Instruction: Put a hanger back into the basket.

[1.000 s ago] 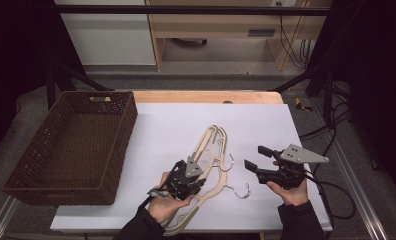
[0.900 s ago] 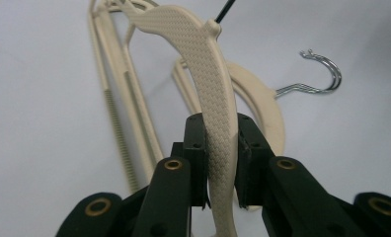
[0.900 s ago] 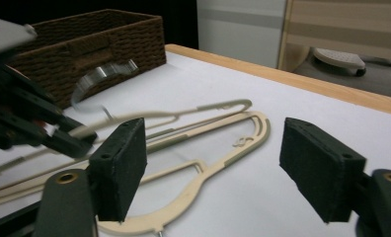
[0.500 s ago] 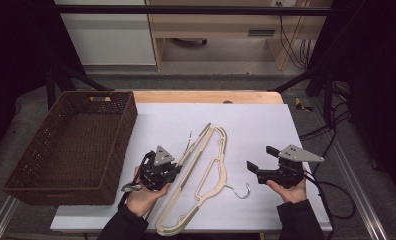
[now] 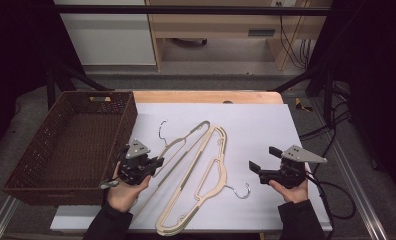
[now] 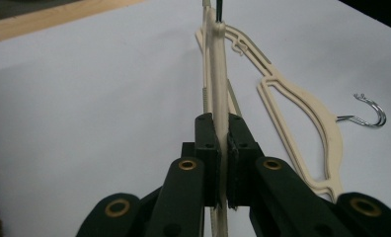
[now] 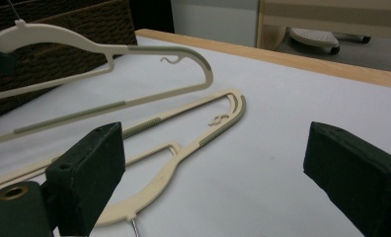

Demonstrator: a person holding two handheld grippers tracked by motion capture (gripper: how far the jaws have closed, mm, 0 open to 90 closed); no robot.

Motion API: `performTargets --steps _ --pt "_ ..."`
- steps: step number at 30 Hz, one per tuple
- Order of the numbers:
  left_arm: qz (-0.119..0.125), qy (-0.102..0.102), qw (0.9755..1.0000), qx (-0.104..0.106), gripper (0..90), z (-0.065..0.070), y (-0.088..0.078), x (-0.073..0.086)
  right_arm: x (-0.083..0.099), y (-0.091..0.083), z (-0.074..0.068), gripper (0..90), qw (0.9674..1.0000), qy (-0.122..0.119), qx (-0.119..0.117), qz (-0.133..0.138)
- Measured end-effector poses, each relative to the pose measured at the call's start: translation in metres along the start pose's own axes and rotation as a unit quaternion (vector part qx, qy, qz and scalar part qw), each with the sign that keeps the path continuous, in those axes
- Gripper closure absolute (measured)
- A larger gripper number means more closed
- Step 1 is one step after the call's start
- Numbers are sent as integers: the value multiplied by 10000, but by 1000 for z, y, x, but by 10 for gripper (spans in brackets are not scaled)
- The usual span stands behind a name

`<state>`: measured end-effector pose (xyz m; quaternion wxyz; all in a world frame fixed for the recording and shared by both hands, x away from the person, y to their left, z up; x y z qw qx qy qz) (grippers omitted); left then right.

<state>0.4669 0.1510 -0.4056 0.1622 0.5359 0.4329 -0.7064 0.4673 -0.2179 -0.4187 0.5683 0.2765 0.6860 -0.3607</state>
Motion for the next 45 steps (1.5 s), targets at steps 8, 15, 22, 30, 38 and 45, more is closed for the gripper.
performTargets --steps 8,15,22,30,38,45 --pt "358 229 9986 310 860 -9 -31 -17 1 1 -1 72 10000 -55 -48 11" --pt "598 176 9971 444 860 -13 -56 -31 -1 -1 -1 69 10000 32 5 48" --pt "896 424 9935 552 861 -22 -78 -56 0 0 -1 39 9999 12 118 32" --pt "1027 567 9912 606 861 -46 -97 -89 -1 -1 -1 33 9999 -15 100 66" --pt "984 669 9913 556 861 -79 -110 -101 0 0 -2 32 10000 -4 74 49" --pt "919 730 9920 469 861 -118 -123 -103 -1 -2 -2 30 9999 -49 74 99"
Point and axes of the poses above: each handheld gripper's, and its own axes: y roughly forward along the jaws, x roughly out of its underside, z roughly to its right, the point moved 5 cm from there along y, roughly forward along the jaws, and after that the axes turned 11 degrees about z, right-handed, at the moved point
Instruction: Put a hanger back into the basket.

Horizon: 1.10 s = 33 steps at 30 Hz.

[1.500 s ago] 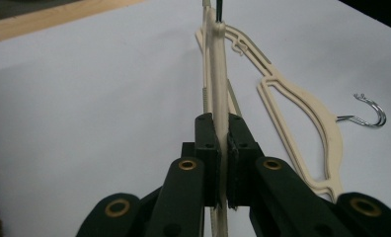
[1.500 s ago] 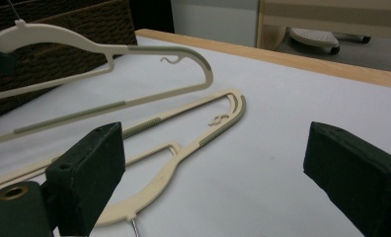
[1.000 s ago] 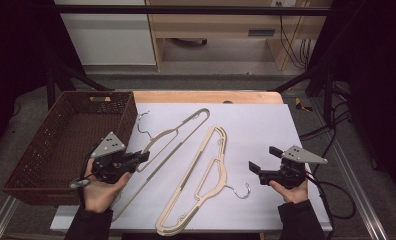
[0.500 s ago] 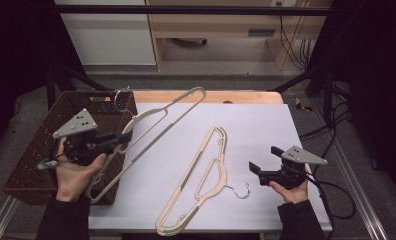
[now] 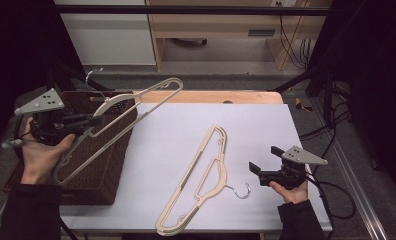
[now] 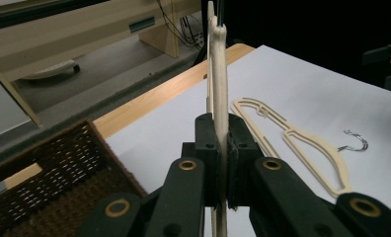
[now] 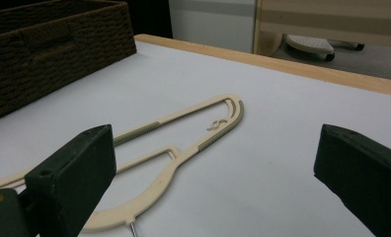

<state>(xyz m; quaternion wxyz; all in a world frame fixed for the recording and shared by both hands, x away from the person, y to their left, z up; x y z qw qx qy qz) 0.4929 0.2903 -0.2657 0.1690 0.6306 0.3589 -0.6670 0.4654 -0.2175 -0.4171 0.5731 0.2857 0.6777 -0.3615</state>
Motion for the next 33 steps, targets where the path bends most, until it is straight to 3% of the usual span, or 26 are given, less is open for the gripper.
performTargets --steps 6,9,16,24,29,33 --pt "-174 54 9996 -235 861 -30 -13 11 -1 -1 0 29 10000 21 -1 30" --pt "-237 -2 9993 -305 861 -47 -19 21 0 0 0 29 10000 8 -1 15" --pt "-261 -133 9983 -502 861 -73 -32 40 2 2 -2 29 10000 18 -12 -49" --pt "-275 -239 9972 -649 861 -91 -44 59 2 2 -1 30 10000 8 -4 -57" --pt "-301 -332 9953 -864 861 -103 -49 73 3 3 -1 30 9999 -57 -24 -92" --pt "-330 -397 9951 -848 861 -108 -49 81 3 3 -1 30 9999 -57 -16 -90"
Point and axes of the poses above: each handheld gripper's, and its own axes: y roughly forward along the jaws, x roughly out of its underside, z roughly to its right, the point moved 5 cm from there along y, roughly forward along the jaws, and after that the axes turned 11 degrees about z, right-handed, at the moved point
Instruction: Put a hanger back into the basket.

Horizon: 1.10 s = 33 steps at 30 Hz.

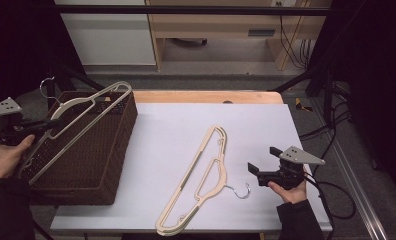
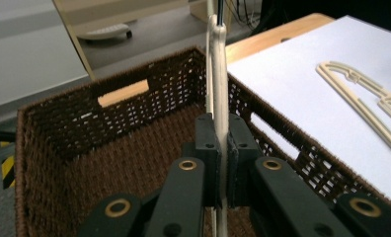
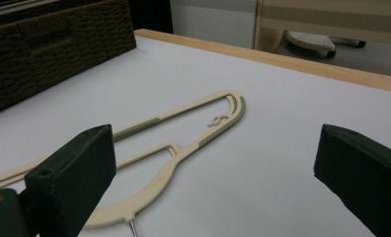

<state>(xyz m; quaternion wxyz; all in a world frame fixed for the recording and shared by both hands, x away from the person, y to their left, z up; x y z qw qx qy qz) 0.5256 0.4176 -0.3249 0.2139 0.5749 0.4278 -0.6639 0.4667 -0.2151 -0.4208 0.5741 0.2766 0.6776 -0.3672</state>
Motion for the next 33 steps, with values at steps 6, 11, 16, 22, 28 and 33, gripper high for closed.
performTargets --steps 6,11,16,22,28,33 --pt "-428 30 9989 -183 861 -4 11 17 0 0 0 30 10000 3 -4 3" --pt "-593 -181 9979 -204 861 -3 20 36 0 0 0 30 10000 -10 -18 -14" --pt "-830 -419 9953 -279 859 -3 32 58 0 0 -1 30 10000 13 -18 -10" --pt "-1323 -632 9869 -672 834 -8 43 75 1 1 -1 31 10000 5 -29 -11" --pt "-1336 -829 9811 -1126 800 -17 28 79 1 1 -1 32 10000 7 -31 -8" --pt "-1022 -922 9825 -1258 756 -16 14 72 1 1 -2 32 10000 5 -36 -15"
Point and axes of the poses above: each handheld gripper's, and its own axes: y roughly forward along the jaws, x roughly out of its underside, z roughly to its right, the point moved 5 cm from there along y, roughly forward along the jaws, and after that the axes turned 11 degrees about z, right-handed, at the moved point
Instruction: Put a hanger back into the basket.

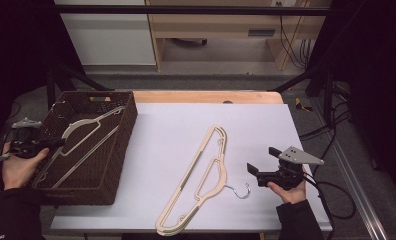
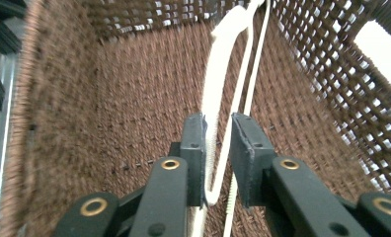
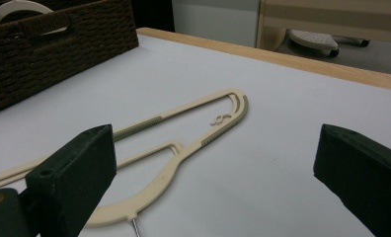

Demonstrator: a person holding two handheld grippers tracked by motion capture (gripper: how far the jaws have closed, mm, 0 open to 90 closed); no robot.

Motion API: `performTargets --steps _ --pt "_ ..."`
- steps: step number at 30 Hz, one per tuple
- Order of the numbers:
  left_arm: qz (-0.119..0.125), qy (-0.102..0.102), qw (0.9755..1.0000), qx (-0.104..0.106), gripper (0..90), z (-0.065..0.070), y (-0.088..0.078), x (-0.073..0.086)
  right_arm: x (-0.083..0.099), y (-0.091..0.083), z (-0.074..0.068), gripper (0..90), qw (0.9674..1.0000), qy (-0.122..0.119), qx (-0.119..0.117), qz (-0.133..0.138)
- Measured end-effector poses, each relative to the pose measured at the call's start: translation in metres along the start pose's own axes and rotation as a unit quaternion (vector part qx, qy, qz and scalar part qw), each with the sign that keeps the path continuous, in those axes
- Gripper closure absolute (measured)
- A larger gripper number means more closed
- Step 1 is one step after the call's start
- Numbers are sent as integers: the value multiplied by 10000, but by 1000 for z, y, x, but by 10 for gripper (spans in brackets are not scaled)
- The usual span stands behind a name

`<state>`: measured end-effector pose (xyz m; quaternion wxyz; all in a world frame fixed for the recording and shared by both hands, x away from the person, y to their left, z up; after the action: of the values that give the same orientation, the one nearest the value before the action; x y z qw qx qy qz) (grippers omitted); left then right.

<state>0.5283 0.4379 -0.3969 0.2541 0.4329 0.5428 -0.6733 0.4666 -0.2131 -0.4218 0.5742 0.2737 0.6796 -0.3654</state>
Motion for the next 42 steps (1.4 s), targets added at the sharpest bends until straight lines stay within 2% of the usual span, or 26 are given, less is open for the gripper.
performTargets --steps 1,5,6,7,9,12,13,14,15,17,19,20,21,22,24,25,26,30,33,34,37,38,39,40,42 --pt "108 7 9999 -1 679 1 -4 -2 0 0 0 32 10000 -1 -1 0" --pt "502 104 9987 17 611 12 -18 -11 0 0 0 33 10000 4 2 3" --pt "631 64 9979 89 569 17 -22 -14 0 -1 0 33 10000 9 7 -4" --pt "756 20 9969 202 569 22 -27 -17 0 -1 0 33 10000 9 7 -4" --pt "1037 23 9942 283 532 33 -35 -23 -1 -2 0 34 10000 6 4 20" --pt "1432 57 9886 456 433 53 -45 -30 -3 -4 1 34 10000 39 12 80" --pt "1557 74 9866 492 433 61 -47 -32 -3 -4 1 34 10000 39 12 80" --pt "1744 134 9827 613 375 77 -50 -35 -4 -5 1 35 9999 41 16 101" --pt "1744 134 9827 613 349 77 -50 -35 -5 -6 1 35 9999 43 20 105" --pt "1942 156 9779 760 327 93 -51 -37 -5 -6 1 36 9999 40 11 111" --pt "2088 76 9725 1030 286 110 -50 -37 -5 -6 1 38 9999 42 13 102" --pt "2155 105 9698 1133 227 126 -45 -36 -5 -7 1 41 9999 22 -22 112" --pt "2155 105 9698 1133 198 126 -45 -36 -6 -8 1 42 9999 36 -15 109" --pt "2186 141 9688 1162 198 134 -42 -35 -6 -8 1 42 9999 36 -15 109" --pt "2223 199 9671 1218 134 146 -38 -33 -7 -10 1 44 9999 17 -47 165" --pt "2240 239 9656 1297 126 158 -35 -30 -7 -11 1 44 9998 10 -67 175" --pt "2240 239 9656 1297 116 158 -35 -30 -7 -11 1 44 9998 10 -67 175" --pt "2298 333 9629 1372 107 178 -32 -24 -9 -13 1 43 9997 11 -135 211" --pt "2211 517 9631 1444 96 195 -29 -17 -8 -13 0 43 9997 -7 -156 196" --pt "2211 517 9631 1444 96 195 -29 -17 -8 -13 0 43 9997 -7 -156 196" --pt "2164 579 9621 1558 91 206 -27 -10 -8 -13 0 44 9997 -22 -168 188" --pt "2114 583 9614 1659 91 215 -26 -5 -8 -13 -1 47 9997 -18 -187 181" --pt "2114 583 9614 1659 89 215 -26 -5 -8 -13 -1 47 9997 -18 -187 181" --pt "2023 611 9616 1752 84 224 -22 -2 -7 -12 -2 51 9997 -9 -218 149" --pt "1975 657 9616 1788 81 229 -20 0 -6 -11 -2 54 9997 16 -214 89"
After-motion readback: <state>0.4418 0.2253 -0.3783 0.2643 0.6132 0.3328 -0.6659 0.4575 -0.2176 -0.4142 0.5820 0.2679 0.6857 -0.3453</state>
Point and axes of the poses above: each handheld gripper's, and its own axes: y roughly forward along the jaws, x roughly out of its underside, z roughly to its right, the point moved 5 cm from there along y, roughly forward along the jaws, and after that the axes turned 11 degrees about z, right-handed, at the moved point
